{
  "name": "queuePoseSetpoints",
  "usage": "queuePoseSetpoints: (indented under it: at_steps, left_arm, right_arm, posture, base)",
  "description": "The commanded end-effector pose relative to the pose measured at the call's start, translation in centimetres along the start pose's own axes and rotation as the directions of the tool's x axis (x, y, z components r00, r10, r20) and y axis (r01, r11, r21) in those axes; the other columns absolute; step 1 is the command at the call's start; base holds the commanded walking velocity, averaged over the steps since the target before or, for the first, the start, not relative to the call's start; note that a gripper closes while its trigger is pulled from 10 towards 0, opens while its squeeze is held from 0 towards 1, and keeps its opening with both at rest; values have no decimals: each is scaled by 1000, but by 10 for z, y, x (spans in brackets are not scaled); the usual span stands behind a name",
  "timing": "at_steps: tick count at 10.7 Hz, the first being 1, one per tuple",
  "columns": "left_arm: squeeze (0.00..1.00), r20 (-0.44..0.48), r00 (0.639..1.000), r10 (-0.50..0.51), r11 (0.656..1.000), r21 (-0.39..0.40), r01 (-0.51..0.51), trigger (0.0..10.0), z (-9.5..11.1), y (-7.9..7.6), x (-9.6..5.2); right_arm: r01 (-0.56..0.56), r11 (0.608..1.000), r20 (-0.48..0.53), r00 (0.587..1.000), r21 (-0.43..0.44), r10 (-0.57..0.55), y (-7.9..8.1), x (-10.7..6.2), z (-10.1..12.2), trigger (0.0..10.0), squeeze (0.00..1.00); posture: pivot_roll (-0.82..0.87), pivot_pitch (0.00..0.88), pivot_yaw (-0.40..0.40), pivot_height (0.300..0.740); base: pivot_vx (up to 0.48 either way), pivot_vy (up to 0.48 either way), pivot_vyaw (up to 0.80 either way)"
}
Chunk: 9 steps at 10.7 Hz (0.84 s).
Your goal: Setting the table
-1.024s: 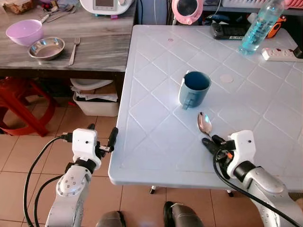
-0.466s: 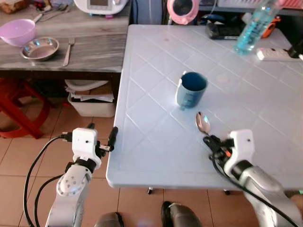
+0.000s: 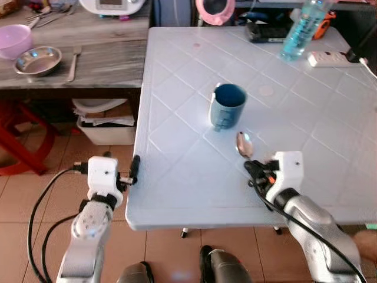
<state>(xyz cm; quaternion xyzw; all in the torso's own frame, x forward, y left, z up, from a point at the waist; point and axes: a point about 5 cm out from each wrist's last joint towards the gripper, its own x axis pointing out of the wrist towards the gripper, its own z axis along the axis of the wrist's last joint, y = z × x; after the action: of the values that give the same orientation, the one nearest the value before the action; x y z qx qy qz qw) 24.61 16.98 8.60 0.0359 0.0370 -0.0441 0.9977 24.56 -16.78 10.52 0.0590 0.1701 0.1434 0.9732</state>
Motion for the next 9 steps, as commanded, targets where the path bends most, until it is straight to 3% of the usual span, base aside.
queuePoseSetpoints:
  at_steps: [1,6,7,9]
  left_arm:
    - [0,-39,999,26,1000,9,-25,10000,-8,5,-3]
    - [0,-86,996,33,999,24,-31,10000,-18,3,-7]
    - [0,-83,996,30,999,22,-28,10000,-17,2,-5]
    - [0,-56,997,56,998,38,-54,10000,-14,0,-2]
  right_arm:
    - [-90,995,-130,987,48,95,22,9,-24,0,0]
    - [-114,992,-167,979,48,120,29,10,-28,0,0]
    - [-107,994,-122,987,21,109,29,12,-23,0,0]
    - [-57,991,12,998,-120,59,24,16,-10,0,0]
  posture:
    - [-50,171,13,740]
    - [-58,182,4,740]
    - [-61,183,1,740]
    - [-60,179,-1,740]
  base:
    - [0,480,0]
    - [0,480,0]
    - [0,480,0]
    - [0,467,0]
